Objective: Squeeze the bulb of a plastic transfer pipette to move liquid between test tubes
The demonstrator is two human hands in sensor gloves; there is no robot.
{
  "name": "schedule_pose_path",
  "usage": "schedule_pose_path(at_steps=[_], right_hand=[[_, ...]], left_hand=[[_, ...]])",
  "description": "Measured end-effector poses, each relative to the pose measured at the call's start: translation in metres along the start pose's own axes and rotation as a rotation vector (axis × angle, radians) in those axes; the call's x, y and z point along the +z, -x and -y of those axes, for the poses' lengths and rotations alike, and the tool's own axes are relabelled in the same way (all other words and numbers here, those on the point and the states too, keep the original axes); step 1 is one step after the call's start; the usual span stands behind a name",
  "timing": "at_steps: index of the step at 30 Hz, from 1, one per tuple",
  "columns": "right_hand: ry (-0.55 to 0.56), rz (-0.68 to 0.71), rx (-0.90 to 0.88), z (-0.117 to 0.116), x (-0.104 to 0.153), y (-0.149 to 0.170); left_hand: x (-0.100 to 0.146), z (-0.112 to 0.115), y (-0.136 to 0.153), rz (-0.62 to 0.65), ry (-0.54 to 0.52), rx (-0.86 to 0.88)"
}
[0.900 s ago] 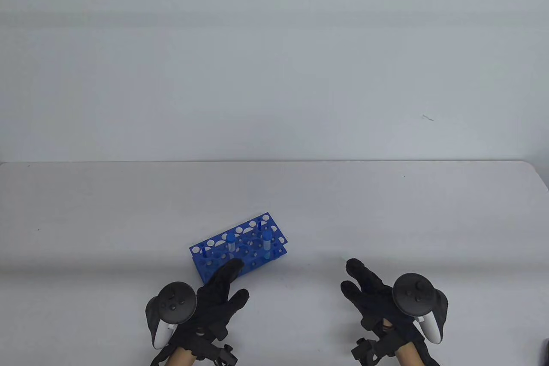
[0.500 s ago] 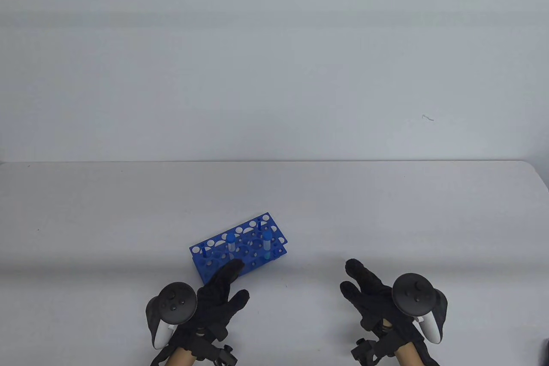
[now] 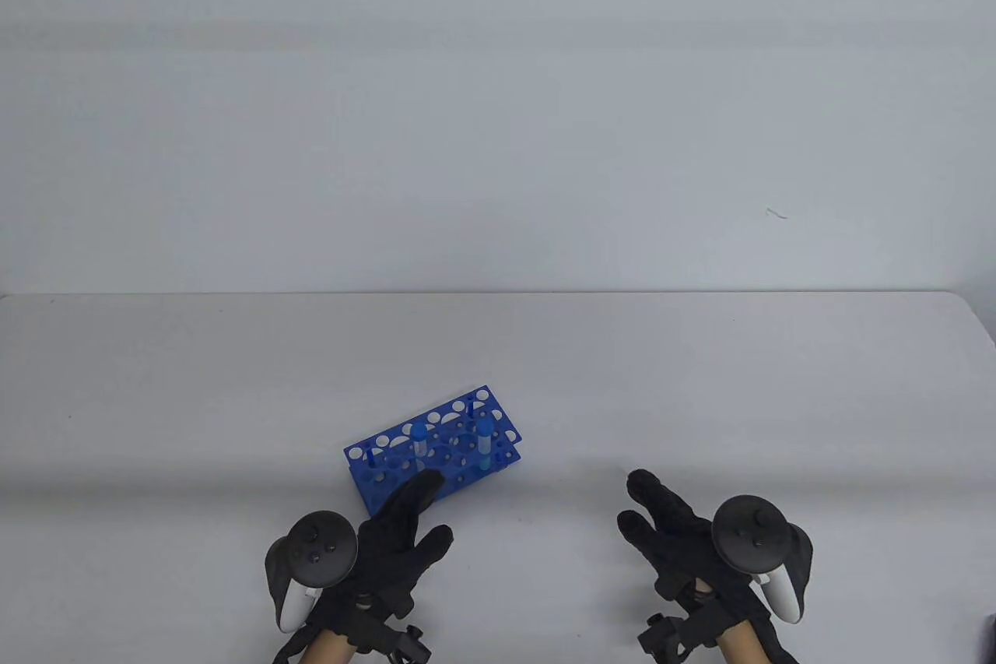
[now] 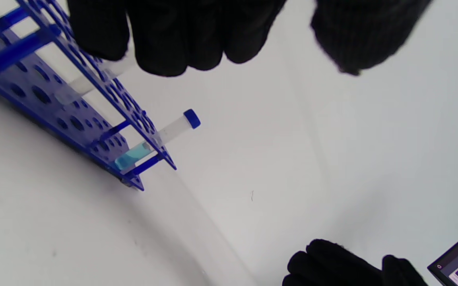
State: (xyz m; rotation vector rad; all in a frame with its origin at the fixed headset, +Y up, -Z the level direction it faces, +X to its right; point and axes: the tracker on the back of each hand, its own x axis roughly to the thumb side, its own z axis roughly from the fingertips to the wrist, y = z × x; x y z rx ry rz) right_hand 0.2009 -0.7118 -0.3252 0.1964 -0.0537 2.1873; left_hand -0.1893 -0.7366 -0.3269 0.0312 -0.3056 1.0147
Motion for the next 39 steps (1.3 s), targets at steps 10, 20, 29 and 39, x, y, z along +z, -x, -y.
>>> schedule_pose_path(at_steps=[10, 20, 29, 39], right_hand=[[-0.002, -0.003, 0.004, 0.002, -0.001, 0.0], [-0.006, 0.001, -0.009, 0.002, -0.001, -0.001], [0.001, 0.018, -0.002, 0.006, -0.002, -0.002], [-0.01, 0.018, 0.001, 0.005, -0.004, -0.001]], left_hand=[[0.001, -0.015, -0.009, 0.036, -0.064, -0.212], [-0.016, -0.036, -0.009, -0.166, 0.0, -0.701], [-0.067, -0.028, 0.027, -0.344, 0.301, -0.725], [-0.088, -0.02, 0.048, -0.408, 0.371, -0.708]])
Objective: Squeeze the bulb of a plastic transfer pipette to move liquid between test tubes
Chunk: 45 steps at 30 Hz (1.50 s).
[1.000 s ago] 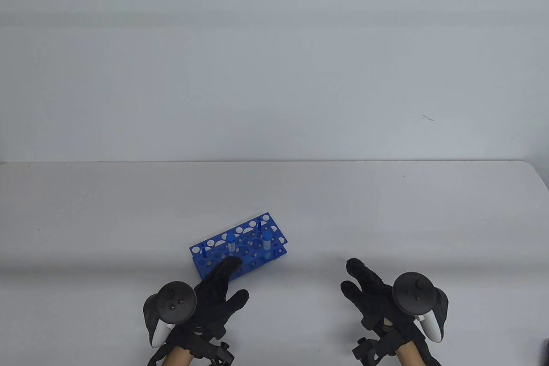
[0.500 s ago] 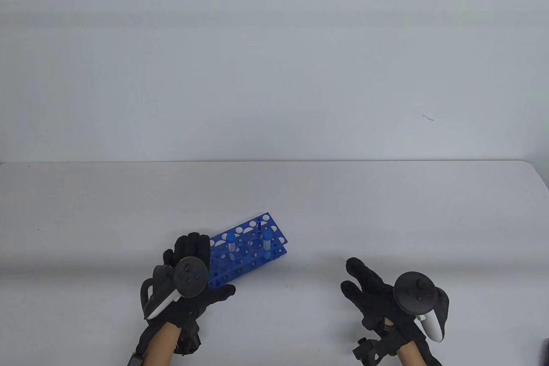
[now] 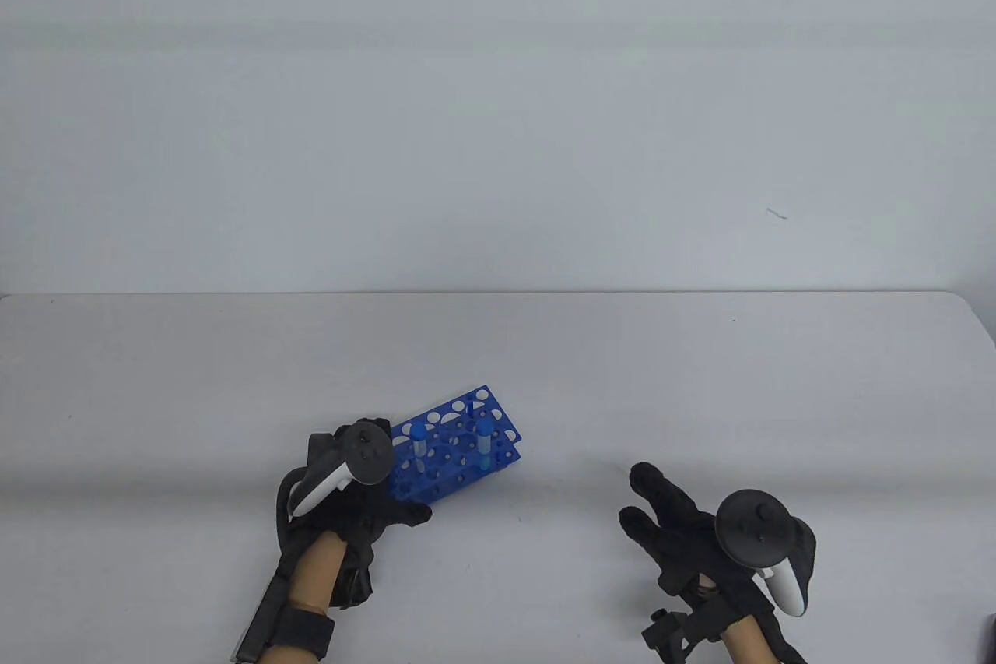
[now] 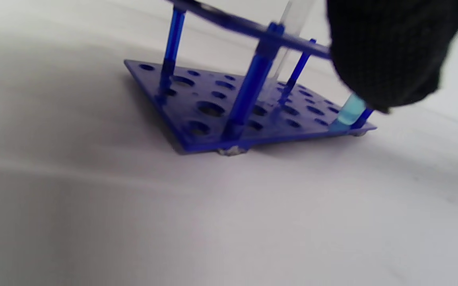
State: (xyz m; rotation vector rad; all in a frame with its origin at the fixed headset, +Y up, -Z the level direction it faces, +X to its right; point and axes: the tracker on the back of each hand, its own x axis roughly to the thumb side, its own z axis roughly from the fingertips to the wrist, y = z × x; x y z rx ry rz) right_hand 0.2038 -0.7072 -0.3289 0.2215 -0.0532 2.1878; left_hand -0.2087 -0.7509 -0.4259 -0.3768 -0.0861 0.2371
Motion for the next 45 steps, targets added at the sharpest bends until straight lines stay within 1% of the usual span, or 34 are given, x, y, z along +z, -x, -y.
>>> schedule_pose_path(at_steps=[4, 9, 12, 16, 20, 23, 25, 29, 33, 39, 45], right_hand=[[-0.003, 0.0, 0.005, -0.001, 0.0, -0.001], [-0.003, -0.002, 0.004, -0.001, 0.0, -0.001], [-0.002, 0.0, 0.005, -0.001, 0.0, -0.001], [-0.007, 0.001, 0.006, -0.001, 0.0, -0.001], [-0.001, 0.001, 0.0, 0.0, 0.0, -0.001], [0.014, 0.0, -0.011, 0.004, 0.0, -0.001], [0.026, -0.002, -0.02, 0.007, 0.001, -0.001], [0.055, -0.006, -0.045, 0.014, 0.002, 0.001], [0.074, -0.014, -0.06, 0.019, 0.003, 0.003], [0.083, -0.022, -0.071, 0.021, 0.003, 0.005], [0.077, -0.022, -0.061, 0.02, 0.003, 0.004]], left_hand=[[-0.003, -0.001, 0.001, 0.0, -0.013, -0.01], [-0.006, -0.001, 0.005, -0.012, -0.056, -0.018], [-0.006, 0.0, 0.005, -0.003, -0.117, 0.009], [-0.003, -0.001, 0.004, 0.01, -0.162, 0.024], [0.006, -0.006, -0.002, 0.086, -0.181, 0.038], [0.017, -0.009, -0.013, 0.173, -0.177, 0.0], [0.025, -0.008, -0.022, 0.258, -0.179, -0.004], [0.042, -0.001, -0.042, 0.405, -0.147, -0.02], [0.052, 0.009, -0.058, 0.486, -0.121, -0.022], [0.053, 0.024, -0.072, 0.54, -0.105, -0.028], [0.045, 0.032, -0.077, 0.544, -0.106, -0.013]])
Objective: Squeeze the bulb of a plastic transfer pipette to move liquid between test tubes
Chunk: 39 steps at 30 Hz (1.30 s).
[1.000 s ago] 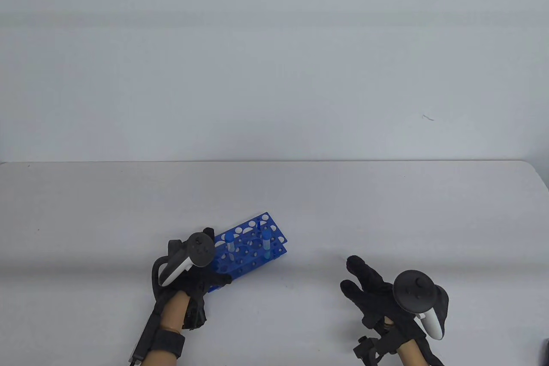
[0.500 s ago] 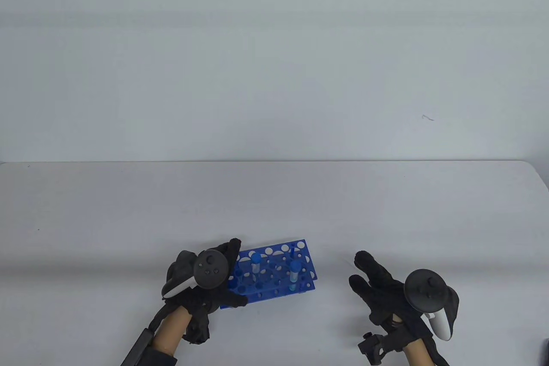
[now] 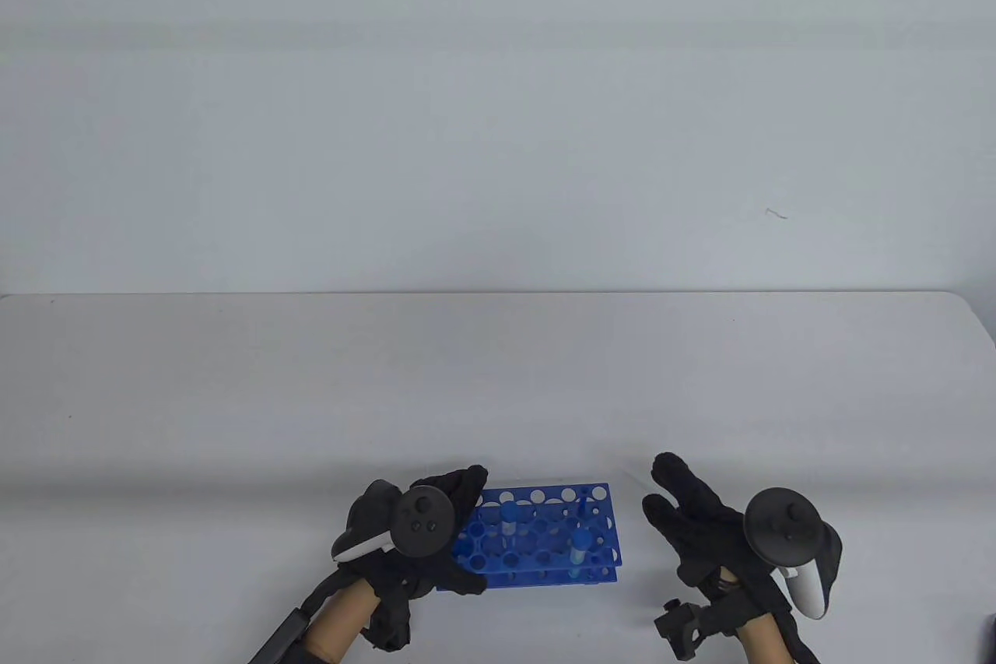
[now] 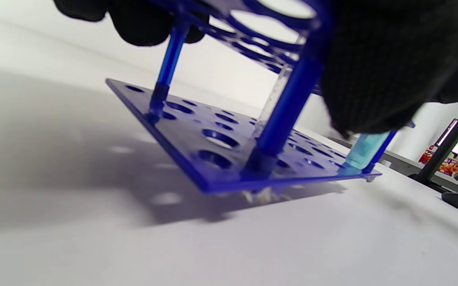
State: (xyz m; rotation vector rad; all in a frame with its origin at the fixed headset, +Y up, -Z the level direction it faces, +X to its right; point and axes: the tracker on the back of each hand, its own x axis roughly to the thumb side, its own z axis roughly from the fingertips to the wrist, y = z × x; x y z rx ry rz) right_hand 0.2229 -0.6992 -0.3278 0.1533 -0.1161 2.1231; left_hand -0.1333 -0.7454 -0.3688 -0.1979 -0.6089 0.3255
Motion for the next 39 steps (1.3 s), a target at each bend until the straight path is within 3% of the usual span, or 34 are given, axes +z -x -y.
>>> schedule_pose_path(at_steps=[25, 30, 32, 35, 39], right_hand=[[-0.026, -0.005, 0.022, -0.006, -0.001, -0.002], [-0.031, -0.004, 0.021, -0.007, -0.001, -0.002], [-0.033, -0.003, 0.021, -0.007, 0.0, -0.002], [-0.042, -0.002, 0.028, -0.009, -0.001, -0.002], [-0.093, 0.024, 0.104, -0.02, -0.001, -0.006]], left_hand=[[-0.003, 0.008, 0.013, -0.033, 0.032, 0.019], [-0.001, 0.007, 0.013, -0.031, 0.094, -0.008], [0.0, 0.003, 0.014, -0.037, 0.131, -0.006], [0.007, -0.012, 0.014, -0.044, 0.101, 0.009], [0.027, -0.046, 0.008, -0.044, -0.048, 0.082]])
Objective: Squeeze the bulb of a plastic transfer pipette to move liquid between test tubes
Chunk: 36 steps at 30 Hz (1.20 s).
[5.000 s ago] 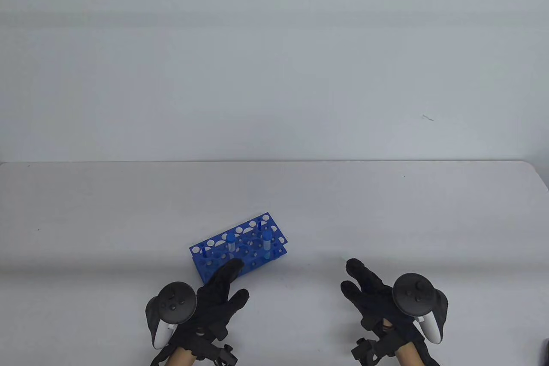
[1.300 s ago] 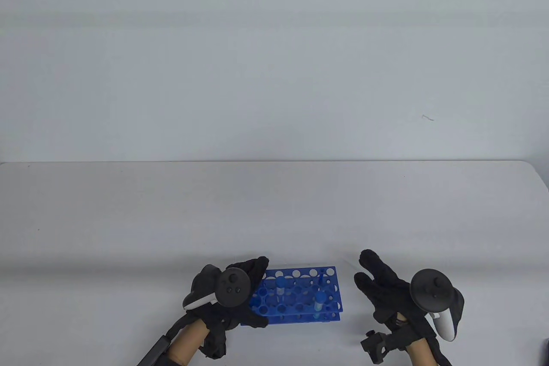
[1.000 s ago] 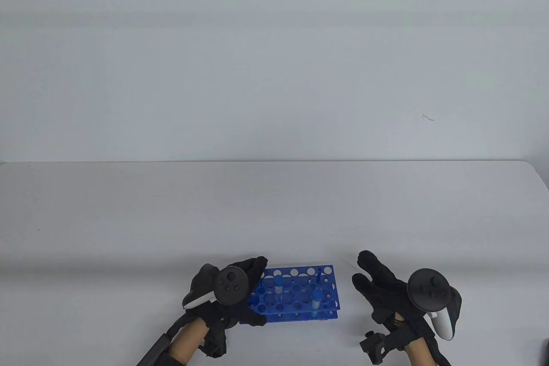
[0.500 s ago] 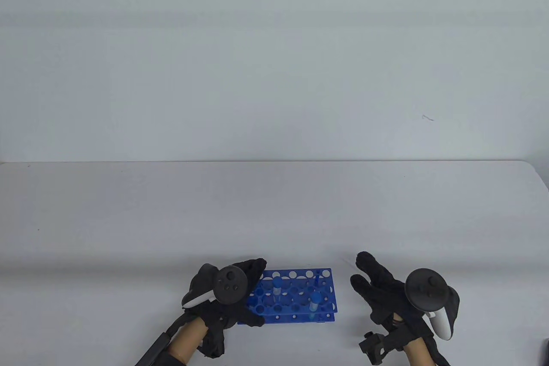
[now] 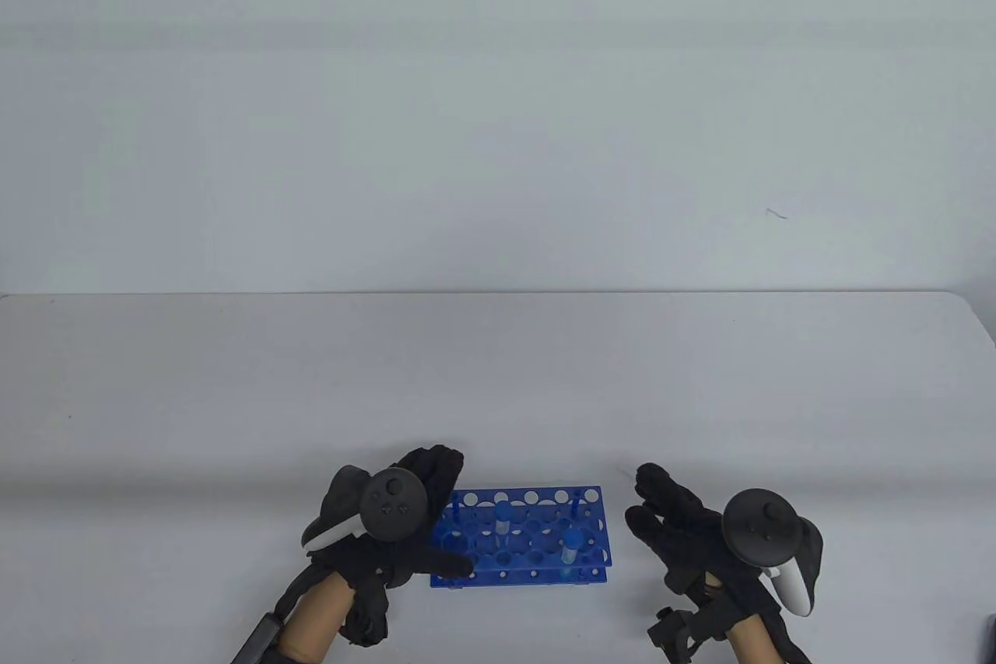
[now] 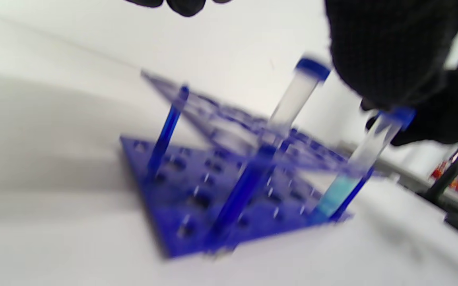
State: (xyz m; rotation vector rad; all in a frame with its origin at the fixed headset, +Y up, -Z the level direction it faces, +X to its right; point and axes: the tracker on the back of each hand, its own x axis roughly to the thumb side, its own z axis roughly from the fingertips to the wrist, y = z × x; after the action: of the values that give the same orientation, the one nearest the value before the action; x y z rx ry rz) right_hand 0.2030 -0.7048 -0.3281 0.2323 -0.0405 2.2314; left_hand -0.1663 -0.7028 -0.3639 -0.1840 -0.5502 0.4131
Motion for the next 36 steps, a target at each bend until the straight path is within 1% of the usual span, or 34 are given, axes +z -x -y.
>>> schedule_pose_path(at_steps=[3, 5, 7, 10, 12, 15, 17, 19, 21, 30, 33, 35, 36], right_hand=[[-0.07, 0.043, 0.174, -0.014, 0.0, -0.008], [-0.1, 0.062, 0.276, -0.024, 0.0, -0.013], [-0.105, 0.073, 0.367, -0.037, 0.001, -0.017], [-0.119, 0.076, 0.49, -0.056, -0.001, -0.02], [-0.09, 0.083, 0.545, -0.067, -0.001, -0.022], [-0.017, 0.077, 0.586, -0.077, -0.001, -0.025], [-0.007, 0.072, 0.601, -0.083, 0.0, -0.023], [0.002, 0.067, 0.608, -0.088, 0.0, -0.021], [0.042, 0.067, 0.625, -0.088, 0.0, -0.021], [0.091, 0.057, 0.571, -0.089, 0.001, -0.016], [0.092, 0.057, 0.548, -0.09, 0.001, -0.014], [0.088, 0.054, 0.544, -0.089, 0.0, -0.014], [0.086, 0.048, 0.538, -0.089, 0.0, -0.014]], left_hand=[[0.016, -0.02, -0.006, 0.02, -0.117, 0.082], [0.026, -0.026, -0.01, 0.015, -0.182, 0.129], [0.035, -0.029, -0.013, 0.017, -0.222, 0.173], [0.045, -0.028, -0.012, -0.005, -0.268, 0.228], [0.048, -0.025, -0.008, -0.012, -0.299, 0.275], [0.052, -0.017, 0.0, -0.013, -0.346, 0.388], [0.054, -0.014, 0.006, -0.014, -0.351, 0.462], [0.055, -0.013, 0.011, -0.018, -0.357, 0.495], [0.055, -0.013, 0.013, -0.023, -0.363, 0.499], [0.054, -0.012, 0.01, -0.013, -0.358, 0.459], [0.055, -0.015, -0.003, 0.006, -0.392, 0.381], [0.054, -0.019, -0.018, 0.033, -0.424, 0.282], [0.052, -0.022, -0.032, 0.05, -0.438, 0.208]])
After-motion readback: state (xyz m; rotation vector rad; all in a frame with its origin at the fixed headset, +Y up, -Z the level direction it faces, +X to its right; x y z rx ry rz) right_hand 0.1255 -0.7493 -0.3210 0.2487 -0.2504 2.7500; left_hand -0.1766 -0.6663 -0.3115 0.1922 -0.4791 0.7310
